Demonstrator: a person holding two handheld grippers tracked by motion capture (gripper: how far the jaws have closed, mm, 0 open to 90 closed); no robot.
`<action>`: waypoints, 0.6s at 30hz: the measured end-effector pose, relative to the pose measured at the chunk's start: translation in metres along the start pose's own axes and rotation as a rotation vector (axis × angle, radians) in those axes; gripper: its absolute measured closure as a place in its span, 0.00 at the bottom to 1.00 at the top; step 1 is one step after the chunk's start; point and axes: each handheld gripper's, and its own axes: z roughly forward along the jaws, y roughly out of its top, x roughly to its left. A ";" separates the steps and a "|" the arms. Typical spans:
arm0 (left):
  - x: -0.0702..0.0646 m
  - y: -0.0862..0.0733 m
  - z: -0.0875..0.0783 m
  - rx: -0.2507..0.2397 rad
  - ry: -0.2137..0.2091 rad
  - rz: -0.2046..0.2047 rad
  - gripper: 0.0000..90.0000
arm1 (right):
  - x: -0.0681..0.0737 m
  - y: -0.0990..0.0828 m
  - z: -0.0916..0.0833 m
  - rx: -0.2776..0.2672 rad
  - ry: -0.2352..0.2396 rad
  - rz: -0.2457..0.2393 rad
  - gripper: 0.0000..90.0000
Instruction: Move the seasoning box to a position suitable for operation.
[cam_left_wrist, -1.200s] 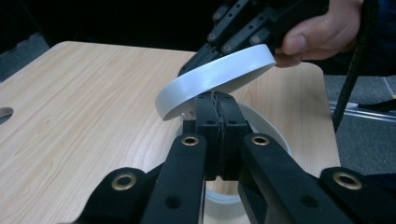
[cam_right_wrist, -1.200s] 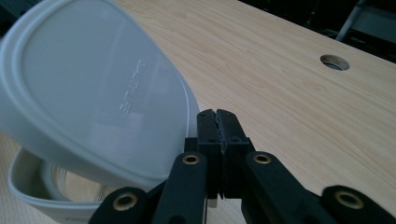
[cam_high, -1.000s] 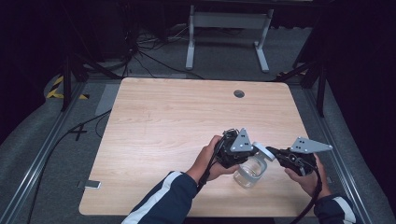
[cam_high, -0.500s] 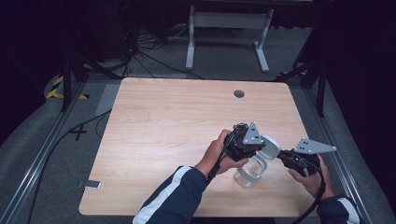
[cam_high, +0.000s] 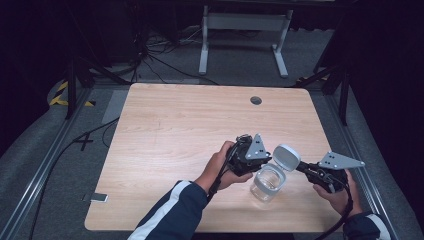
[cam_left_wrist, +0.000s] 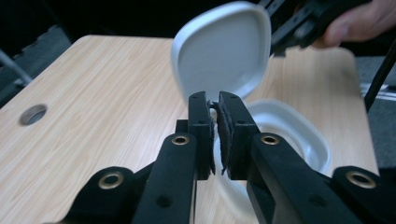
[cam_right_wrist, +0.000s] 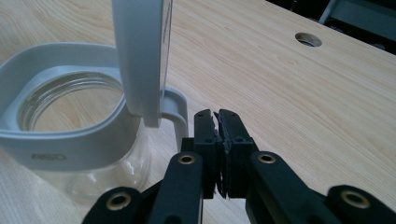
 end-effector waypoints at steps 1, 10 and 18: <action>0.001 -0.003 -0.004 0.008 0.008 0.012 0.92 | 0.000 -0.001 -0.001 0.003 -0.004 -0.002 0.95; 0.003 -0.038 -0.040 0.060 0.073 0.010 0.84 | -0.002 -0.013 -0.013 0.002 -0.018 -0.003 0.85; 0.006 -0.084 -0.066 0.139 0.138 -0.019 0.76 | -0.005 -0.023 -0.022 -0.002 -0.034 0.011 0.79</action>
